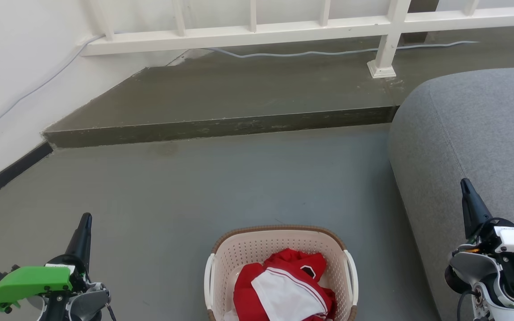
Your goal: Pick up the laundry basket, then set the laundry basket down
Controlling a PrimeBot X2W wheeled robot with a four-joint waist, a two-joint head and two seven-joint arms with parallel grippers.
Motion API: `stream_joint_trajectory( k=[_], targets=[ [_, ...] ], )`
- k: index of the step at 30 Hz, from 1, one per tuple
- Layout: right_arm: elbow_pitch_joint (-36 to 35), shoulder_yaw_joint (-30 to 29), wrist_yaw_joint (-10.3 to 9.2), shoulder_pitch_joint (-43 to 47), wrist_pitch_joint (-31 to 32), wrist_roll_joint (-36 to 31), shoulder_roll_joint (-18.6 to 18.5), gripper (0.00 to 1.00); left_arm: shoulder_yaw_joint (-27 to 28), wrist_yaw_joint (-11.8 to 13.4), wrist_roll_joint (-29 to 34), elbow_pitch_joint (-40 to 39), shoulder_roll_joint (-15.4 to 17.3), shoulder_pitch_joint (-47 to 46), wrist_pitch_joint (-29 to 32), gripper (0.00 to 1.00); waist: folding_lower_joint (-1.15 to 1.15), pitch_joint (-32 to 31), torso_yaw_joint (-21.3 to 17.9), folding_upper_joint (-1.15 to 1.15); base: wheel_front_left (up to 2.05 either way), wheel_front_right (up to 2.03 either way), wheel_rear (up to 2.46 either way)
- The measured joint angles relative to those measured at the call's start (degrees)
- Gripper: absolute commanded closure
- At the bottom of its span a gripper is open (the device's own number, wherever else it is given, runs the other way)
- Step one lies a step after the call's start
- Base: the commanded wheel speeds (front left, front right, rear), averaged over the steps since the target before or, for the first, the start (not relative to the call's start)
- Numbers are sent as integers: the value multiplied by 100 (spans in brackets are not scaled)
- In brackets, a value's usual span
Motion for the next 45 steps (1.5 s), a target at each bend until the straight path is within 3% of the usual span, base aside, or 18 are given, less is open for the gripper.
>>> stream_joint_trajectory(
  k=[45],
  targets=[
    [0,-8,0,0,8,-2,3,100,3,0,0,-1,-3,0,0,100,0,0,0,0,0,0,0]
  ],
)
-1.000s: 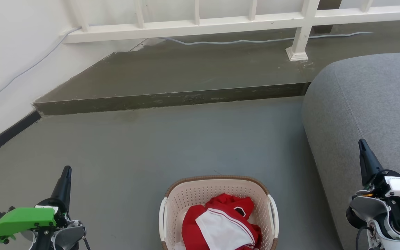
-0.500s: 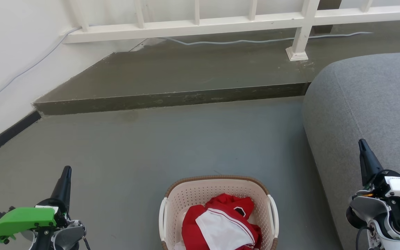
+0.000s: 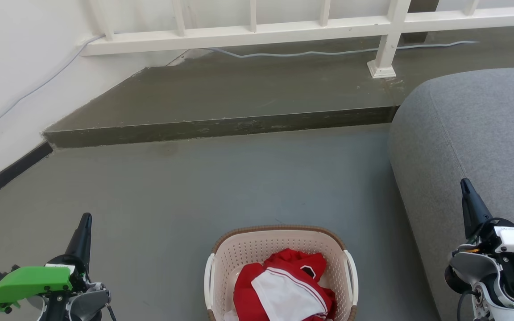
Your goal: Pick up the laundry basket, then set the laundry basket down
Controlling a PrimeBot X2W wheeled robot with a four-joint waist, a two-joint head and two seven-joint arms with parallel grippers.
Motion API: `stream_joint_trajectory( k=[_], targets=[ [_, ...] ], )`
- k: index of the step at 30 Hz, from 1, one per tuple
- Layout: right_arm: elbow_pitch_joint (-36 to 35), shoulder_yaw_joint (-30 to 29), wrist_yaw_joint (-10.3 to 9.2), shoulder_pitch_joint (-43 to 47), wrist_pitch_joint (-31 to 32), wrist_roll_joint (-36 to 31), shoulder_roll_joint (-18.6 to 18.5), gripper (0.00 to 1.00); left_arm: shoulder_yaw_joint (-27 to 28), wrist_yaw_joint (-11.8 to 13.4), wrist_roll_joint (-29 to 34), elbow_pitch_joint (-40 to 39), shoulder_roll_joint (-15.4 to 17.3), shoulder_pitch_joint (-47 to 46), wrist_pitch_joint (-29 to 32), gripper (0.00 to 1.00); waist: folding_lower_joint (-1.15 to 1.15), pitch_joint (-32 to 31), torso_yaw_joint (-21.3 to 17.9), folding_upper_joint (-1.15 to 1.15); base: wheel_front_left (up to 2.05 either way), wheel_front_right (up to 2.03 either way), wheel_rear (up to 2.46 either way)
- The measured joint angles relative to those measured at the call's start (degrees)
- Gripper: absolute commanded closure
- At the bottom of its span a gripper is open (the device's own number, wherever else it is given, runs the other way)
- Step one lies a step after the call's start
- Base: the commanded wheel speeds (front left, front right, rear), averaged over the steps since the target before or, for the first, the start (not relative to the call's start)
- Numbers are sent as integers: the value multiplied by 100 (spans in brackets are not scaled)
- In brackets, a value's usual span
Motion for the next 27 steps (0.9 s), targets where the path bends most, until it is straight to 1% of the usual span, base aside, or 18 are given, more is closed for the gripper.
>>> stream_joint_trajectory(
  k=[27],
  targets=[
    [0,-3,0,0,35,-4,8,100,2,0,-1,0,-3,0,0,100,0,0,0,0,0,0,0]
  ],
)
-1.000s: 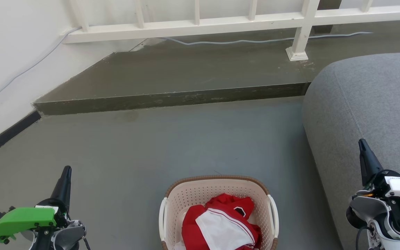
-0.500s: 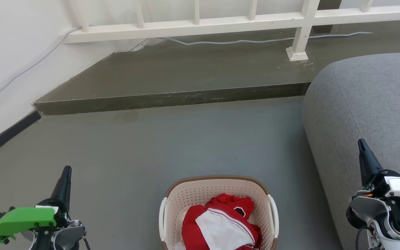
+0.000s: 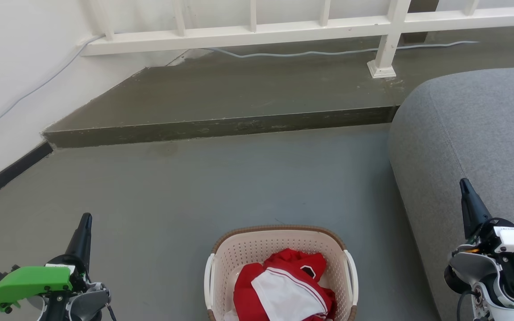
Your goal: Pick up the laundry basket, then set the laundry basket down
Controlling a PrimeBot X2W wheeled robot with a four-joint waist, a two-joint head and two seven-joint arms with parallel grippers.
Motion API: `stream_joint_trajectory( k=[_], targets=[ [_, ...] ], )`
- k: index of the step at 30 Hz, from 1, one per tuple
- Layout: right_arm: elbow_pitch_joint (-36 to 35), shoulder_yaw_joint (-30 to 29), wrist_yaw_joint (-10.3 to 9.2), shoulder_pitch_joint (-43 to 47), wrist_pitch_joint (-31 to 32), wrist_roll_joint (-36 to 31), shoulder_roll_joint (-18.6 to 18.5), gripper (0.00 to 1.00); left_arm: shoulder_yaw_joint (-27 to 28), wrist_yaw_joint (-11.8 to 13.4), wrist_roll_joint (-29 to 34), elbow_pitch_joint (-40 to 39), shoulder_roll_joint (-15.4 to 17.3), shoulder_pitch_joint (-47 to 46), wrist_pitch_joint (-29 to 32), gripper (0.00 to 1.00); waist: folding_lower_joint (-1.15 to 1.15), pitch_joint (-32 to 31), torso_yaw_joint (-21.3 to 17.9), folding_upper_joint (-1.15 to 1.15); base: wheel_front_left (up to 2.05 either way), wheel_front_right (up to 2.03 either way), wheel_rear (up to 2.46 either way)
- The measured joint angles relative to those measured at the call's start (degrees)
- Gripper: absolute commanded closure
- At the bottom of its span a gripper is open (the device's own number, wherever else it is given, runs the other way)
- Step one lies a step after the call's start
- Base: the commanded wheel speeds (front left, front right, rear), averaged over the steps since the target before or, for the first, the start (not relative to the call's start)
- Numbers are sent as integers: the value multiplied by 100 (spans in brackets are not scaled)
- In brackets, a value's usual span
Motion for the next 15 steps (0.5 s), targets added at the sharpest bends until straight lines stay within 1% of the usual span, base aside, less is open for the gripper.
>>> stream_joint_trajectory(
  k=[15],
  targets=[
    [0,-1,0,0,1,0,2,100,0,1,1,0,-1,0,0,100,0,0,0,0,0,0,0]
  ],
)
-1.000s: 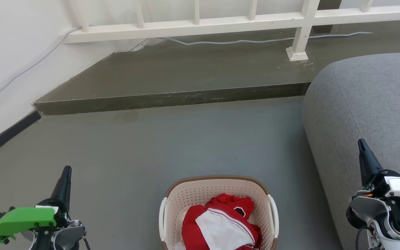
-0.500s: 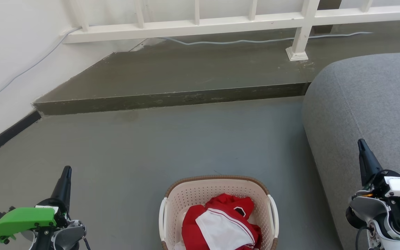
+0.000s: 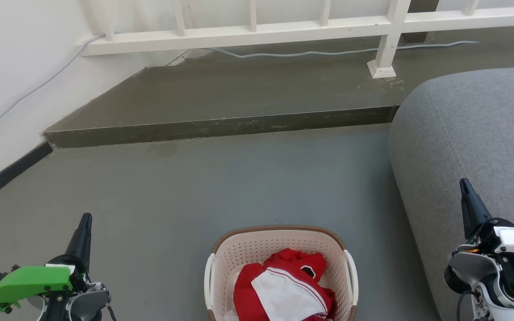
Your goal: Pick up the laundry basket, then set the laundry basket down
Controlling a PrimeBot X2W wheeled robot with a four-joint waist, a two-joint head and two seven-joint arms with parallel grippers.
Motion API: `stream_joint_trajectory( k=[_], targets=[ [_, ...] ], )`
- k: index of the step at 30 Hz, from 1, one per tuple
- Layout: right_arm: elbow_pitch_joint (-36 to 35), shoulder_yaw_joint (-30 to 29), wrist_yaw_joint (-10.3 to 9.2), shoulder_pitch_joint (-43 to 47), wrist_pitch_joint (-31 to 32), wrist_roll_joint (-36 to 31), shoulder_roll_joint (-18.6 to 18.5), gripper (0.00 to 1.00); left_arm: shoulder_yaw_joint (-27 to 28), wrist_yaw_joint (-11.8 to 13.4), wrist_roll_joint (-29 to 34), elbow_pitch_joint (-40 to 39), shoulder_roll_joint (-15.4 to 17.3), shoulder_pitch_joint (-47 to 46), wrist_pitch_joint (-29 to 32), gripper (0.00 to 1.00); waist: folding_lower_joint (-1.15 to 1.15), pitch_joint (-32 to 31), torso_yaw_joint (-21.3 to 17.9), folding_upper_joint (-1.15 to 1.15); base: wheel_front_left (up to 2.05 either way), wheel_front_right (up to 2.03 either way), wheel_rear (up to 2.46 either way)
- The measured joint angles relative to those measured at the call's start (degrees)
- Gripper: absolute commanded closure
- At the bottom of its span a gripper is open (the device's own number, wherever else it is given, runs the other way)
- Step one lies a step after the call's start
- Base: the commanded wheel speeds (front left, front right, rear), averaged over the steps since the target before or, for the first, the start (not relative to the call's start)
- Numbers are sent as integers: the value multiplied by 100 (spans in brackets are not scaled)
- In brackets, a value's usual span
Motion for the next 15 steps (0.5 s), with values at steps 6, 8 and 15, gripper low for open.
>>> stream_joint_trajectory(
  k=[6,8,15],
  targets=[
    [0,-2,0,0,0,0,2,100,0,0,-1,0,0,0,0,100,0,0,0,0,0,0,0],
    [0,-2,0,0,0,0,2,100,0,0,0,0,0,0,0,100,0,0,0,0,0,0,0],
    [0,-3,0,0,0,0,4,100,0,-1,0,0,0,0,0,100,0,0,0,0,0,0,0]
  ],
)
